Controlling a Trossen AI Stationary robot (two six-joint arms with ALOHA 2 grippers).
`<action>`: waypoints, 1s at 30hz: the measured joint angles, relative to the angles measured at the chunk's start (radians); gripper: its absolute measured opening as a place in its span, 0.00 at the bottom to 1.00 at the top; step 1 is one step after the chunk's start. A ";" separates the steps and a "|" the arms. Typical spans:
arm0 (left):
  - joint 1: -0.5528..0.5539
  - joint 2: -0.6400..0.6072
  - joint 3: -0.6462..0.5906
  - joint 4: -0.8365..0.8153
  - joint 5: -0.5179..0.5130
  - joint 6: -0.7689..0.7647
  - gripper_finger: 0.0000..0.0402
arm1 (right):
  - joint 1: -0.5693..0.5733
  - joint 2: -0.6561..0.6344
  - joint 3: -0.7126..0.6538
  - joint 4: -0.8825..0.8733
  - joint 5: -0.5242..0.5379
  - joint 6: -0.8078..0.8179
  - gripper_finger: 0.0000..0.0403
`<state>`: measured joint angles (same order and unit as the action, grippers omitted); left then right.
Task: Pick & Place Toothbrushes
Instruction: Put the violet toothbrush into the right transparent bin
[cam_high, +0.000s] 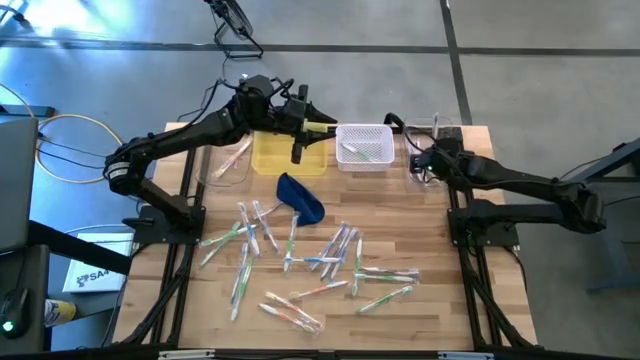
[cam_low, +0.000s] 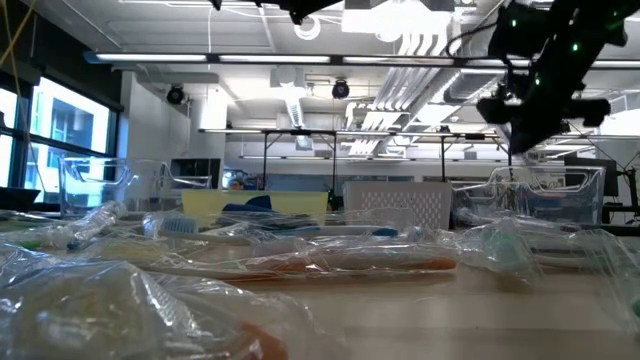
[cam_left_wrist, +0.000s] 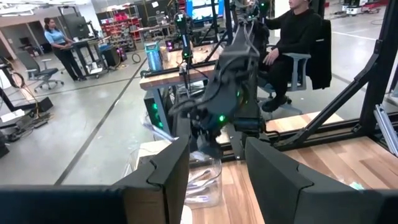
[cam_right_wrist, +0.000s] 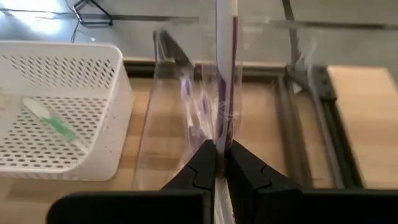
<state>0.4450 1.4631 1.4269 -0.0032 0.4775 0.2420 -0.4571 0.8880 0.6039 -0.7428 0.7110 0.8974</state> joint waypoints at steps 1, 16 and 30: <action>0.000 0.000 0.000 0.000 0.000 0.000 0.38 | -0.007 0.003 -0.024 0.015 -0.012 0.006 0.03; 0.000 0.000 0.000 -0.008 0.001 0.018 0.38 | -0.050 0.003 -0.142 0.112 -0.045 0.042 0.03; 0.000 0.000 0.000 -0.026 -0.001 0.019 0.38 | -0.050 0.003 -0.142 0.120 -0.065 0.048 0.32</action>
<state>0.4450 1.4631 1.4269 -0.0296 0.4767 0.2607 -0.5072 0.8912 0.4614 -0.6232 0.6461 0.9450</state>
